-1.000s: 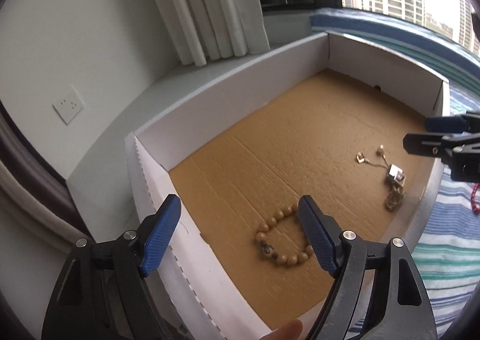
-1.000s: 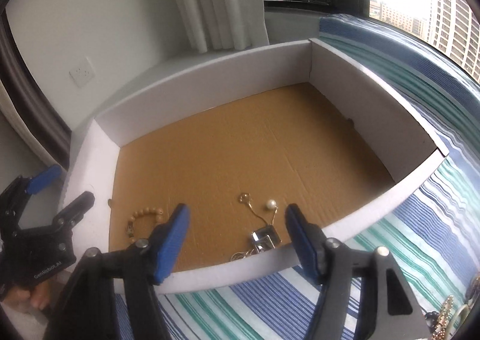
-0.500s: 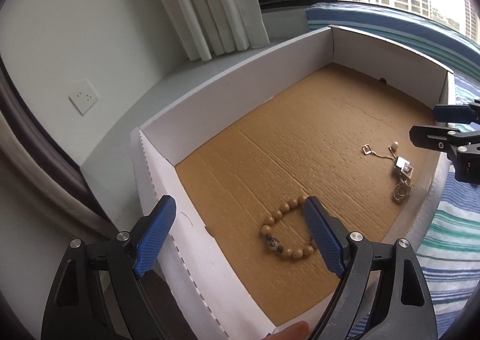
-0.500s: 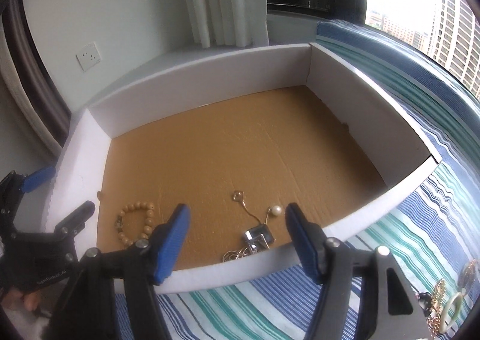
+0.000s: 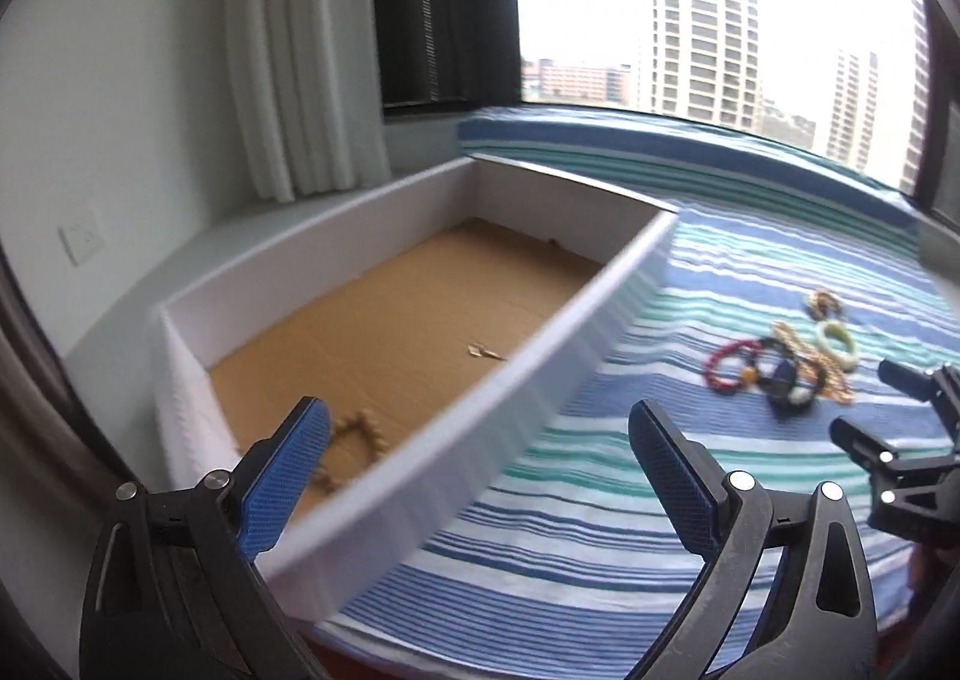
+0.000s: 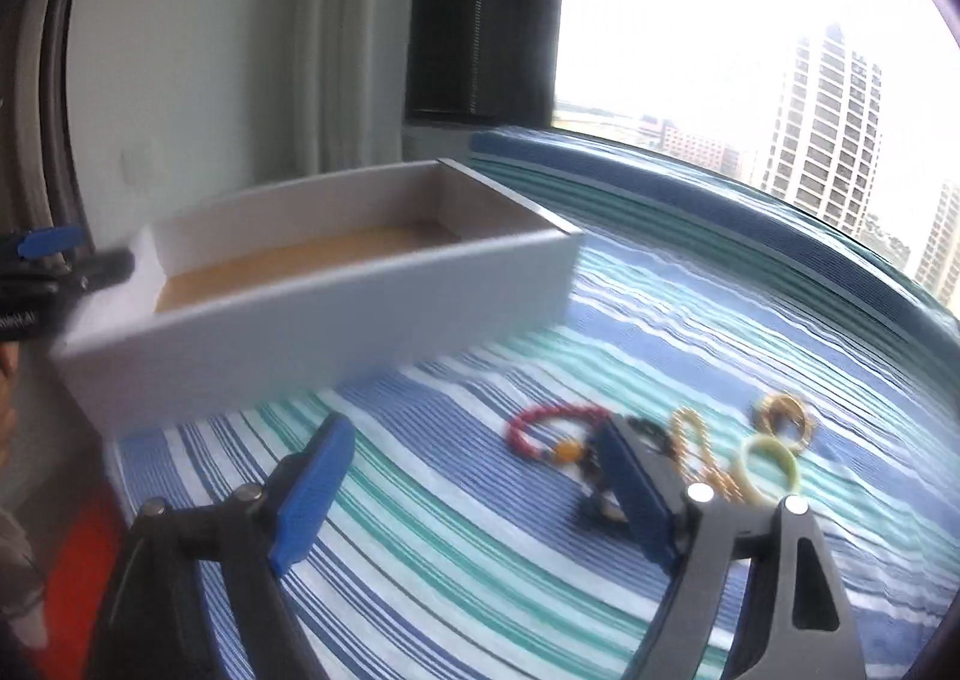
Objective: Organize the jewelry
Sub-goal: 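Move both tools back over the remaining jewelry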
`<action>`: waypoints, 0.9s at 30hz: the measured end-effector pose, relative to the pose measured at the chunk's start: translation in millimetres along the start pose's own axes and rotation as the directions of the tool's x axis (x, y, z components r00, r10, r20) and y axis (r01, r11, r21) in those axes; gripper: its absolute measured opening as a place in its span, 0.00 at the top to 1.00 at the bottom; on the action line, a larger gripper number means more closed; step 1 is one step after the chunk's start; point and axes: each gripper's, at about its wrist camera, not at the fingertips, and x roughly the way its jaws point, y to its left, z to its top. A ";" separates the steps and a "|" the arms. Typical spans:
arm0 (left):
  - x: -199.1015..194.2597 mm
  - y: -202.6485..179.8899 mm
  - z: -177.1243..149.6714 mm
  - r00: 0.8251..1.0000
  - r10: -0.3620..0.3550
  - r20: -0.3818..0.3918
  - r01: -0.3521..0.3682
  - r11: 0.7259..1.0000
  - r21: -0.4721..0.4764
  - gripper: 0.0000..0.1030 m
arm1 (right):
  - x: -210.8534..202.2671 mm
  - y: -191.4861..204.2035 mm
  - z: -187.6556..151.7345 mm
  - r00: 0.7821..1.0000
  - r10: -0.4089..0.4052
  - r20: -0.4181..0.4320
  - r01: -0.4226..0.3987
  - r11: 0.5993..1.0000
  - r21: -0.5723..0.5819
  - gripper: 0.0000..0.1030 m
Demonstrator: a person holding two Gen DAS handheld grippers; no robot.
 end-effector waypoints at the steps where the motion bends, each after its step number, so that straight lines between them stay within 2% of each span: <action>1: 3.0 -15.2 -7.0 0.999 -0.045 -0.025 0.046 0.999 0.010 0.03 | -2.0 -11.3 -10.1 0.999 -0.032 -0.021 0.032 0.999 0.017 0.18; 5: 31.9 -72.8 -34.3 0.978 -0.144 -0.151 0.154 0.986 0.063 0.03 | -11.1 -59.4 -60.5 0.981 -0.159 -0.110 0.171 0.978 0.116 0.18; 9: 66.5 -115.7 -53.2 0.946 -0.215 -0.244 0.247 0.963 0.109 0.03 | -12.7 -102.5 -96.3 0.945 -0.263 -0.195 0.297 0.940 0.170 0.18; 11: 79.6 -131.2 -56.8 0.954 -0.188 -0.234 0.227 0.962 0.151 0.03 | -11.0 -122.4 -105.5 0.928 -0.290 -0.236 0.337 0.921 0.194 0.18; 14: 99.6 -149.8 -53.3 0.976 -0.107 -0.189 0.149 0.963 0.223 0.03 | -6.8 -147.4 -107.4 0.909 -0.312 -0.276 0.377 0.898 0.227 0.18; 18: 119.0 -153.2 -47.7 0.985 -0.069 -0.157 0.106 0.965 0.240 0.03 | 6.0 -180.7 -104.0 0.891 -0.324 -0.319 0.413 0.871 0.268 0.18; 20: 130.7 -153.9 -46.5 0.975 -0.078 -0.210 0.129 0.961 0.244 0.03 | 15.5 -194.6 -104.7 0.888 -0.326 -0.324 0.423 0.857 0.296 0.18; 23: 135.3 -148.4 -44.5 0.967 -0.103 -0.233 0.154 0.966 0.209 0.02 | 31.9 -207.7 -111.0 0.879 -0.322 -0.352 0.438 0.838 0.325 0.18; 24: 138.1 -146.2 -44.6 0.963 -0.114 -0.246 0.164 0.968 0.192 0.00 | 32.4 -211.0 -113.6 0.885 -0.310 -0.346 0.428 0.835 0.346 0.18; 26: 143.4 -138.1 -43.6 0.948 -0.159 -0.275 0.202 0.970 0.136 0.00 | 32.8 -214.0 -116.1 0.887 -0.304 -0.349 0.428 0.824 0.371 0.18; 27: 144.3 -134.8 -43.8 0.946 -0.167 -0.277 0.205 0.972 0.115 0.00 | 32.6 -215.0 -117.3 0.887 -0.302 -0.349 0.428 0.823 0.374 0.18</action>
